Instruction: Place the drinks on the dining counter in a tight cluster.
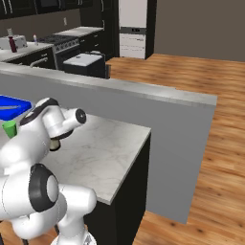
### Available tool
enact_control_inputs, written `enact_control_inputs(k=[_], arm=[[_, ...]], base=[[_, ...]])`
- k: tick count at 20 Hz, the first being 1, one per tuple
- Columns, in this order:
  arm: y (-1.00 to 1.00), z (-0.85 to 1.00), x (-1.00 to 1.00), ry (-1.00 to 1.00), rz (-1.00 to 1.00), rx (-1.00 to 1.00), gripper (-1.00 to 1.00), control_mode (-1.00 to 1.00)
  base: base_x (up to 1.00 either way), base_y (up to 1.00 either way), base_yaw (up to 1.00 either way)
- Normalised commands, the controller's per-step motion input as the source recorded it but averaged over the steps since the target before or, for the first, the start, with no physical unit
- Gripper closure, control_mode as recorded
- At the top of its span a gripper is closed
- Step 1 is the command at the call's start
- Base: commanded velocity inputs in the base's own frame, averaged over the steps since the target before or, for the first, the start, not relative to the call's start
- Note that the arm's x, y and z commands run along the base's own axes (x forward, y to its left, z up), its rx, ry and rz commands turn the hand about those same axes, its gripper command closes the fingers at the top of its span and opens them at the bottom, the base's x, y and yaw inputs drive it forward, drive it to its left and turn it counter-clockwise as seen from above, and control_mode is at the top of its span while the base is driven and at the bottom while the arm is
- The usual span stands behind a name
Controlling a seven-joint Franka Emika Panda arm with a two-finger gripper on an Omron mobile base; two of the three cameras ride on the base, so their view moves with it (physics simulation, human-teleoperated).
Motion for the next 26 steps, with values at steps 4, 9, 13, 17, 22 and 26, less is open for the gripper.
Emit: enact_control_inputs(k=[4, 9, 13, 17, 22, 26], arm=[[0.0, -0.44, 0.0, -0.01, 0.0, 0.0, 1.0, -1.0], [0.0, -0.28, 0.0, 0.0, 0.0, 0.0, 1.0, -1.0], [0.0, -0.22, 0.01, 0.0, 0.0, 0.0, 1.0, -1.0], [0.0, -0.06, 0.07, 0.01, 0.0, 0.0, 1.0, -1.0], [0.02, 0.01, 0.38, 0.07, 0.0, 0.0, 1.0, -1.0], [0.02, 0.0, 0.44, 0.04, 0.0, 0.0, 1.0, -1.0]], base=[[0.0, 0.0, 0.0], [0.0, 0.0, 0.0], [0.0, 0.0, 0.0], [0.0, 0.0, 0.0], [0.0, 0.0, 0.0], [0.0, 0.0, 0.0]])
